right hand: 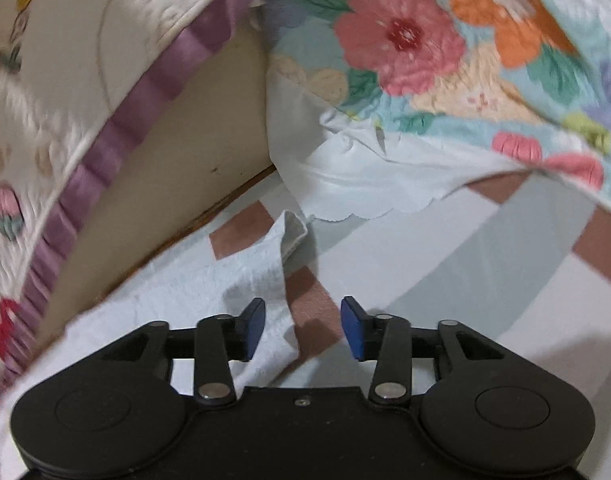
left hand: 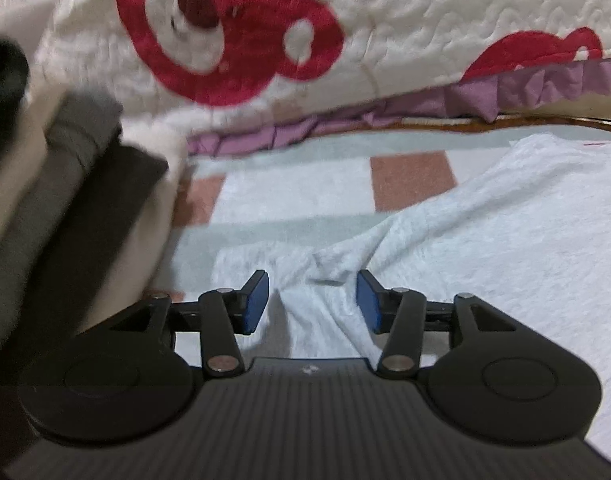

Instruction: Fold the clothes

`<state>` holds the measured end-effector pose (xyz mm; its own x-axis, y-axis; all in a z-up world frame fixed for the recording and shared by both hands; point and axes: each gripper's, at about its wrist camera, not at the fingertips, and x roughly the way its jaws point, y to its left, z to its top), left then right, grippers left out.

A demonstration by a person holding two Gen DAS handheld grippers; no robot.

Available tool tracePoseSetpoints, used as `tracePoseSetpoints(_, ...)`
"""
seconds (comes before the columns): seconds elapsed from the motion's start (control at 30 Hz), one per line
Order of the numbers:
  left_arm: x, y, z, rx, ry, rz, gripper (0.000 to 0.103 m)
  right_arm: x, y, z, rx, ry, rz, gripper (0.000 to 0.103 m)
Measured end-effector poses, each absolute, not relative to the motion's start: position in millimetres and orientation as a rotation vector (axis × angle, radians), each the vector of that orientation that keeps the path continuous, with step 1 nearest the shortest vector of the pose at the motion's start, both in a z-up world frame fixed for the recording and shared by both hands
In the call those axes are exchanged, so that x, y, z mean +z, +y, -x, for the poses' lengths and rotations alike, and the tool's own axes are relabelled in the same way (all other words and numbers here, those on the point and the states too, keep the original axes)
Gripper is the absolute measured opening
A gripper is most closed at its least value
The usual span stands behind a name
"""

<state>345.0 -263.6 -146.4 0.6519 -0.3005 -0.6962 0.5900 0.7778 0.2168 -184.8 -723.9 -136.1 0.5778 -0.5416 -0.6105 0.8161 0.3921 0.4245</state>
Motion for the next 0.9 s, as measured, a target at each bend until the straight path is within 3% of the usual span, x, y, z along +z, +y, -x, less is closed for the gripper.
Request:
tracePoseSetpoints(0.07, -139.7, -271.1, -332.4, -0.555, 0.674, -0.455, 0.048, -131.3, -719.7, 168.1, -0.834, 0.415, -0.729, 0.064)
tracePoseSetpoints(0.2, -131.9, -288.8, -304.7, -0.684, 0.696, -0.430, 0.050, -121.8, -711.4, 134.7, -0.716, 0.428, -0.652, 0.063)
tracePoseSetpoints(0.23, -129.9, -293.2, -297.7, -0.716, 0.701, -0.424, 0.050, -119.5, -709.3, 126.3, -0.686, 0.431, -0.633, 0.054)
tracePoseSetpoints(0.27, -128.0, -297.6, -290.8, -0.749, 0.706, -0.417, 0.050, -117.1, -707.2, 118.0, -0.657, 0.434, -0.613, 0.023)
tracePoseSetpoints(0.3, -126.0, -302.0, -283.9, -0.781, 0.712, -0.410, 0.050, -114.7, -705.1, 109.6, -0.628, 0.436, -0.594, 0.017)
tracePoseSetpoints(0.4, -120.2, -315.2, -263.1, -0.878, 0.726, -0.389, 0.050, -107.6, -698.8, 84.5, -0.540, 0.444, -0.536, 0.016)
tracePoseSetpoints(0.53, -123.5, -318.9, -254.2, -0.919, 0.752, -0.381, 0.050, -103.5, -655.0, 74.3, -0.420, 0.522, -0.427, 0.018)
tracePoseSetpoints(0.6, -127.1, -318.1, -253.2, -0.925, 0.766, -0.381, 0.050, -101.6, -632.4, 69.7, -0.359, 0.562, -0.371, 0.033)
tracePoseSetpoints(0.7, -132.6, -317.0, -251.6, -0.932, 0.787, -0.380, 0.050, -98.7, -598.4, 62.8, -0.268, 0.620, -0.287, 0.035)
tracePoseSetpoints(0.8, -138.1, -315.9, -250.1, -0.940, 0.808, -0.380, 0.050, -95.8, -564.4, 55.9, -0.177, 0.675, -0.202, 0.046)
tracePoseSetpoints(0.9, -143.6, -314.8, -248.5, -0.947, 0.830, -0.379, 0.052, -92.9, -530.4, 48.9, -0.084, 0.729, -0.117, 0.047)
